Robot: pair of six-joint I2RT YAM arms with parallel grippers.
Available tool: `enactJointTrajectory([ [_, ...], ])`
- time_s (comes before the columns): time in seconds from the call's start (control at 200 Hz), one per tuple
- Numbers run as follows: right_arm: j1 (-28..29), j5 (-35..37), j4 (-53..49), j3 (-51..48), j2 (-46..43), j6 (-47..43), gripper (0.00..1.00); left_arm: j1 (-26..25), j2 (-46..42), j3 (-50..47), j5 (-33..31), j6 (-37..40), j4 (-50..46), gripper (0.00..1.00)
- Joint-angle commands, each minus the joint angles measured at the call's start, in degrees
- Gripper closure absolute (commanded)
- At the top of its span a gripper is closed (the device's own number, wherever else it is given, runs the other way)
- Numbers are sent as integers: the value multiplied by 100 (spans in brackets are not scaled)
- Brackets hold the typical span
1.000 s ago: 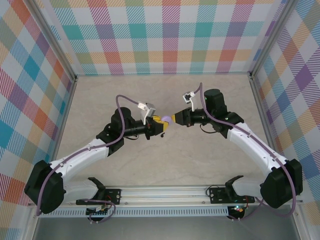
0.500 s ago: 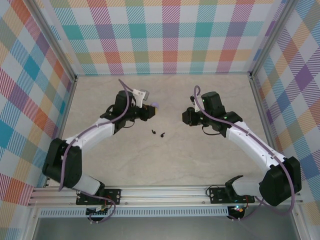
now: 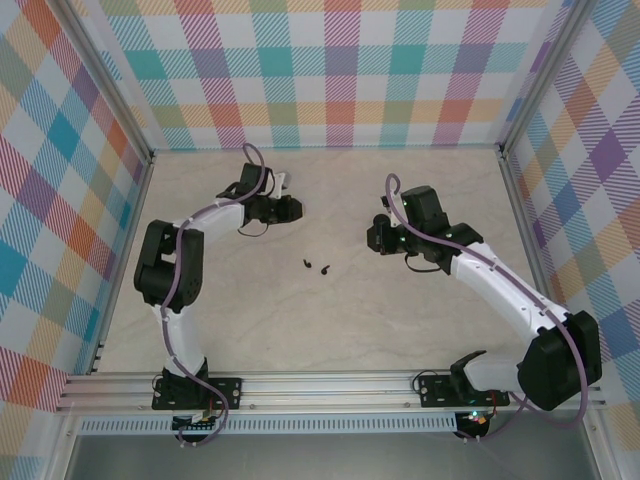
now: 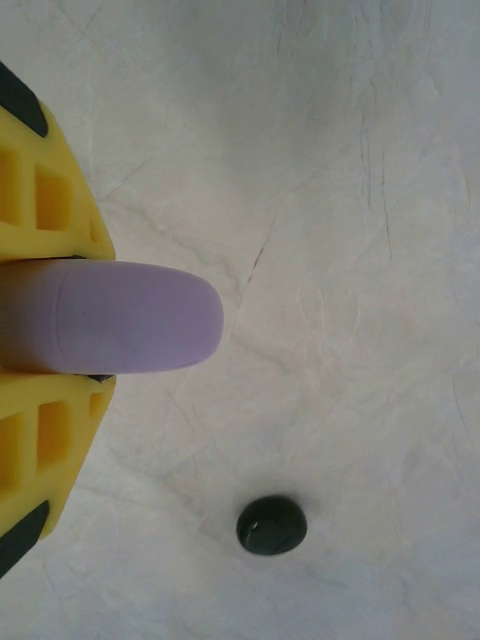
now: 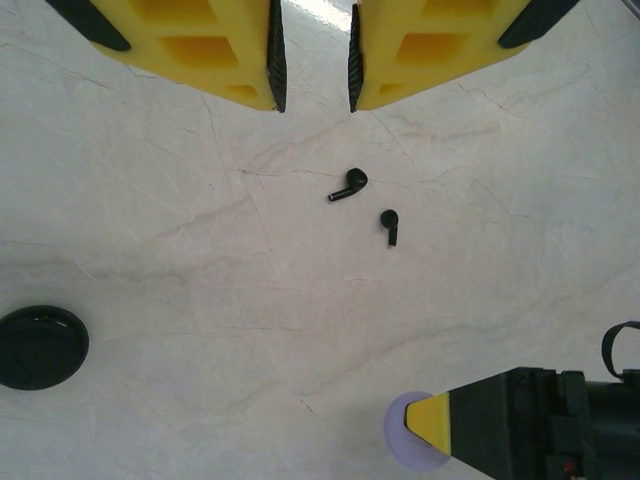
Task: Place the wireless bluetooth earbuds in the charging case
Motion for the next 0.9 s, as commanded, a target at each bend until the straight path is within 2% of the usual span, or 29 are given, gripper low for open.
enactJointTrajectory([
  [0.0,12,36,-92,-93,34,87,74,213,289,389,143,-91,-285,80],
  [0.32,17,12,-103,-98,92,87,74,351,954,757,192,-154,-491,78],
  [0.575,12,244,-205,-59,199,128,73,351,1137,704,38,-171,-731,67],
  [0.775,-34,523,-394,92,474,158,66,351,890,539,-388,-91,-815,41],
  [0.895,-132,600,-535,310,797,84,60,361,522,452,-616,171,-994,33],
])
